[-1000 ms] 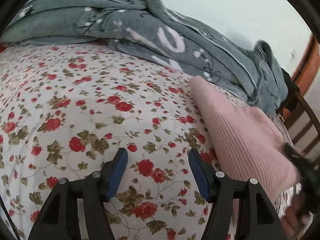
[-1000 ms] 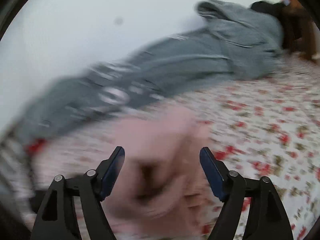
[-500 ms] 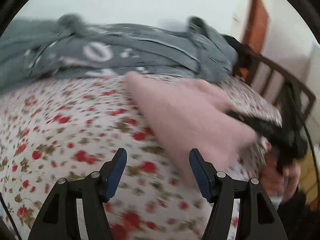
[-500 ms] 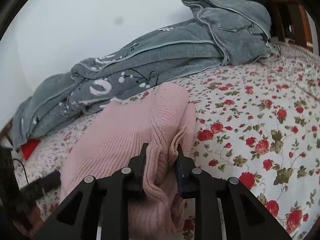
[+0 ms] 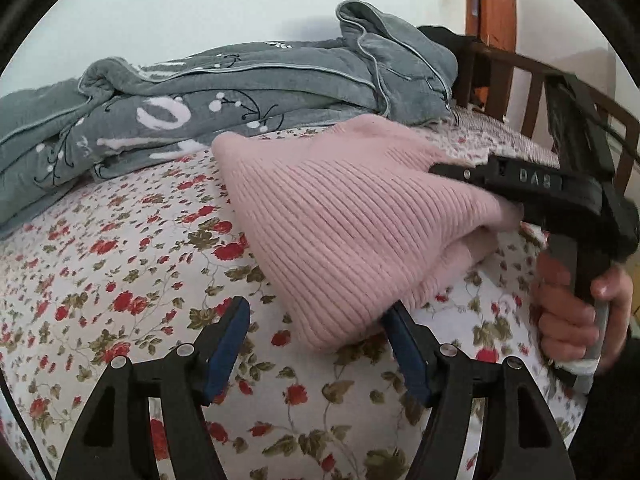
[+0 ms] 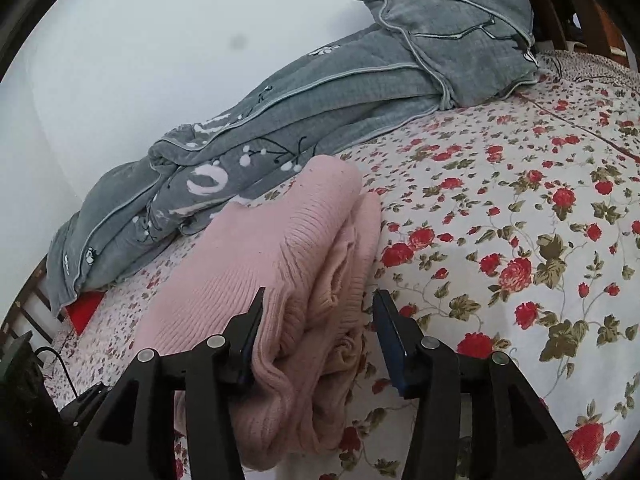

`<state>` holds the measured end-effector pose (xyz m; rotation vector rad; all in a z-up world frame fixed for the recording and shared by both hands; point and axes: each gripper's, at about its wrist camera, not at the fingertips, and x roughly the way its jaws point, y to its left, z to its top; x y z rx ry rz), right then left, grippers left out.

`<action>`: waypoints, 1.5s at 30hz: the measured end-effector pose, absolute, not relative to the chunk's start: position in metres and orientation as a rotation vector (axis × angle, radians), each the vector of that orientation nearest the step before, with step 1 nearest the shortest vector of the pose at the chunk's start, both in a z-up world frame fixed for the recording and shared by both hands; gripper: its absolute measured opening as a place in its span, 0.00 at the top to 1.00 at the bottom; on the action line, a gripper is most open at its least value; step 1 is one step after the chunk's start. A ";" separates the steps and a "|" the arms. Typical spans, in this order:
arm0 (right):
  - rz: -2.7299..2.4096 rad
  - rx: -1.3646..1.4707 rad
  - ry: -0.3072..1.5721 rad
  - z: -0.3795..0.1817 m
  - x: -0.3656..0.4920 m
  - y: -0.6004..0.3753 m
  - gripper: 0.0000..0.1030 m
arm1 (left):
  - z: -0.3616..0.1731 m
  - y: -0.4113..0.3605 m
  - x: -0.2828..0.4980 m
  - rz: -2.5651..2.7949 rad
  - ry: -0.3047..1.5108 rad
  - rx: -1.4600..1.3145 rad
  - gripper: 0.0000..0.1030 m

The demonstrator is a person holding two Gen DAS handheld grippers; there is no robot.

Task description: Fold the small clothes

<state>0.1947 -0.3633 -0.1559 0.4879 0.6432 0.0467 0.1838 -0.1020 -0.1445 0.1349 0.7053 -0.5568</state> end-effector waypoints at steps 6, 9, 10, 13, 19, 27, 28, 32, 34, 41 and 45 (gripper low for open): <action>0.043 0.497 0.644 -0.157 0.195 -0.364 0.50 | -0.145 -0.110 0.188 -0.540 0.702 0.129 0.33; 0.041 0.494 0.644 -0.157 0.194 -0.363 0.50 | -0.147 -0.113 0.189 -0.526 0.700 0.138 0.33; 0.041 0.493 0.644 -0.157 0.194 -0.363 0.50 | -0.148 -0.114 0.189 -0.522 0.701 0.138 0.33; 0.042 0.495 0.647 -0.158 0.194 -0.363 0.49 | -0.151 -0.112 0.191 -0.521 0.713 0.123 0.33; 0.044 0.497 0.648 -0.158 0.194 -0.364 0.48 | -0.153 -0.110 0.195 -0.526 0.736 0.092 0.33; 0.046 0.497 0.649 -0.158 0.194 -0.364 0.47 | -0.153 -0.110 0.195 -0.522 0.734 0.099 0.33; 0.046 0.497 0.649 -0.158 0.194 -0.365 0.46 | -0.153 -0.110 0.195 -0.522 0.733 0.099 0.33; 0.047 0.498 0.649 -0.158 0.194 -0.365 0.46 | -0.153 -0.109 0.195 -0.523 0.734 0.100 0.33; 0.047 0.499 0.649 -0.159 0.193 -0.365 0.46 | -0.153 -0.110 0.195 -0.522 0.734 0.100 0.32; 0.046 0.499 0.649 -0.158 0.194 -0.365 0.46 | -0.153 -0.110 0.195 -0.522 0.733 0.101 0.32; 0.046 0.499 0.649 -0.158 0.194 -0.365 0.46 | -0.154 -0.110 0.195 -0.522 0.733 0.100 0.32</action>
